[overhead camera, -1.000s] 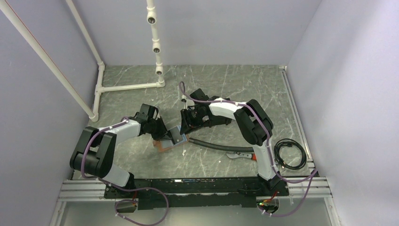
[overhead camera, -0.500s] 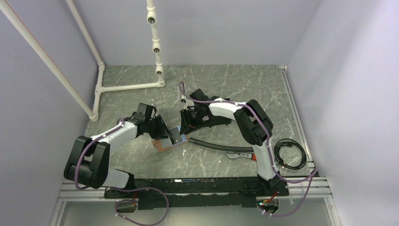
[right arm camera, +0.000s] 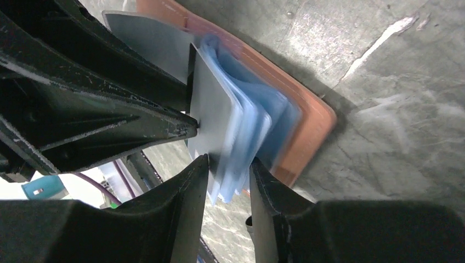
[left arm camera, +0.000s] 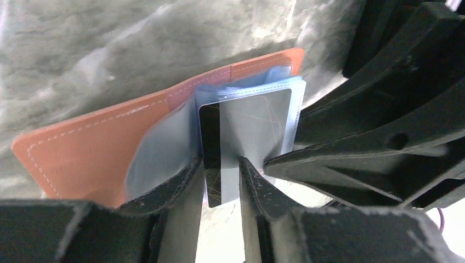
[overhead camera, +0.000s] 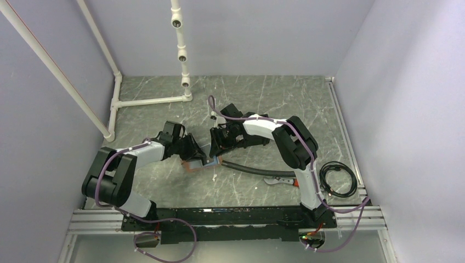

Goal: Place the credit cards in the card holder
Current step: Insert the credit card into the card holder, then turn over the card slot in the card holder.

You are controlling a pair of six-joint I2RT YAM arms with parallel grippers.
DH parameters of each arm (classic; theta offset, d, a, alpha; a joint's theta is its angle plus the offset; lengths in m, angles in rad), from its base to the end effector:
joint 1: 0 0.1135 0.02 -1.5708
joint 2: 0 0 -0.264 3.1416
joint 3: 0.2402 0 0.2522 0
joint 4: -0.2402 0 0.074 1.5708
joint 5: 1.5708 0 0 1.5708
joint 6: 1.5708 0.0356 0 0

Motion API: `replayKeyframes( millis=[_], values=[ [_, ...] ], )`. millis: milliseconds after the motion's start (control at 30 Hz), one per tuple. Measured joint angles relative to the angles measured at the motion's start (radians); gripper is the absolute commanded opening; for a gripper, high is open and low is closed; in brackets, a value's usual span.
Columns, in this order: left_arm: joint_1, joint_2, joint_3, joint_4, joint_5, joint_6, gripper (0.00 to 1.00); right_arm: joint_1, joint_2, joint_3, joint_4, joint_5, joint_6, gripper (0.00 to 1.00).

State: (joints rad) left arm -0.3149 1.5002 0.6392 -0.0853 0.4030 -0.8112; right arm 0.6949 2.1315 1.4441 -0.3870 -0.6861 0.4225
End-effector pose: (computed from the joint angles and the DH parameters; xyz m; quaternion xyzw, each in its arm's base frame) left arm 0.2514 -0.0966 0.1435 -0.1694 0.9189 -0.3217 0.1529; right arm 0.3206 0.2966 0.1387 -0.2058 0.8932 0.3991 0.0233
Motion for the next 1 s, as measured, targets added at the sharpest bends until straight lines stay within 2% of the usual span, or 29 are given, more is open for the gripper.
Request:
replayKeyframes(
  millis=[200, 333, 467, 600, 733, 1000],
  values=[
    [-0.019, -0.055, -0.017, 0.029, 0.000, 0.001, 0.43, 0.008, 0.000, 0.000, -0.001, -0.002, 0.000, 0.37],
    [-0.020, -0.124, -0.017, -0.029, -0.005, 0.009, 0.50, 0.008, 0.000, 0.000, -0.010, 0.012, -0.004, 0.43],
    [-0.022, -0.190, -0.015, -0.105, -0.024, 0.014, 0.51, 0.006, -0.017, 0.000, -0.035, 0.040, -0.016, 0.48],
    [-0.022, -0.201, -0.004, -0.154, -0.035, 0.020, 0.37, 0.006, -0.038, 0.002, -0.067, 0.084, -0.035, 0.48],
    [-0.022, -0.175, 0.001, -0.159, -0.032, 0.028, 0.24, 0.006, -0.051, 0.002, -0.076, 0.087, -0.035, 0.42],
    [-0.021, -0.061, 0.011, -0.133, -0.032, 0.040, 0.12, 0.006, -0.058, 0.002, -0.066, 0.068, -0.020, 0.35]
  ],
)
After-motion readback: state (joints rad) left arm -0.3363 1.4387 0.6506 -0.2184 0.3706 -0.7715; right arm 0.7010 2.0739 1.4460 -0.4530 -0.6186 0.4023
